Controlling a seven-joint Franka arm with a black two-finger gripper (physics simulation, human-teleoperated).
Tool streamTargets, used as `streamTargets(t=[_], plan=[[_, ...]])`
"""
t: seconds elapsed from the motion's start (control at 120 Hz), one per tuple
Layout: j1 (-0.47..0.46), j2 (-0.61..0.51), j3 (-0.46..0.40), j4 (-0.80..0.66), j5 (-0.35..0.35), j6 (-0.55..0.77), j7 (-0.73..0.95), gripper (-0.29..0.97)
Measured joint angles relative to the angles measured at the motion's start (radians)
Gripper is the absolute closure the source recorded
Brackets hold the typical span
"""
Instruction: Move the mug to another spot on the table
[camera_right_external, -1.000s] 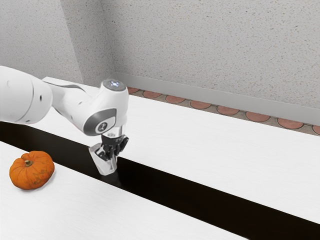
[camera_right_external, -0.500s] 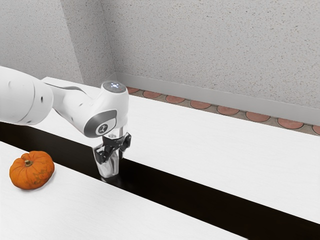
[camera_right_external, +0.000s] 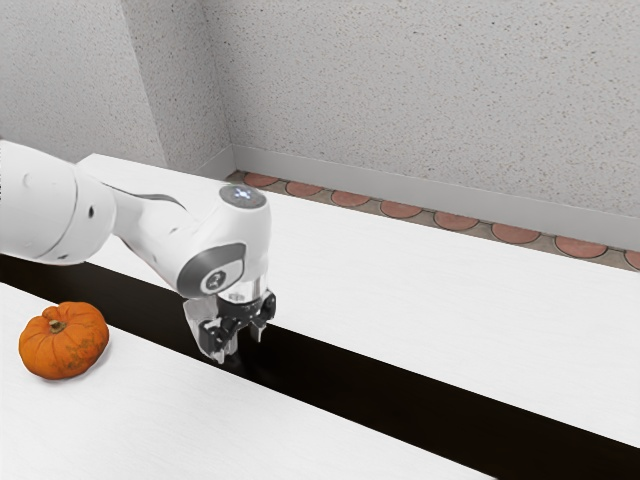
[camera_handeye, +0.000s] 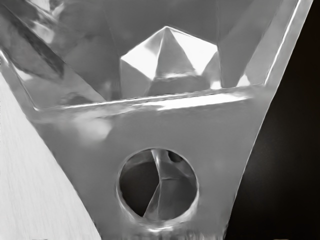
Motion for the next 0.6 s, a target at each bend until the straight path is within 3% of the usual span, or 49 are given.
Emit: streamTargets(t=[0.267,0.433,0.6], plan=[[-0.031,-0.011,-0.074,-0.033,-0.077,0.035,-0.009,0.11],[-0.074,-0.132,-0.095,0.02,-0.055,-0.047,0.09,0.08],[-0.068,-0.169,-0.096,0.467,-0.019,-0.321,0.41,0.04]])
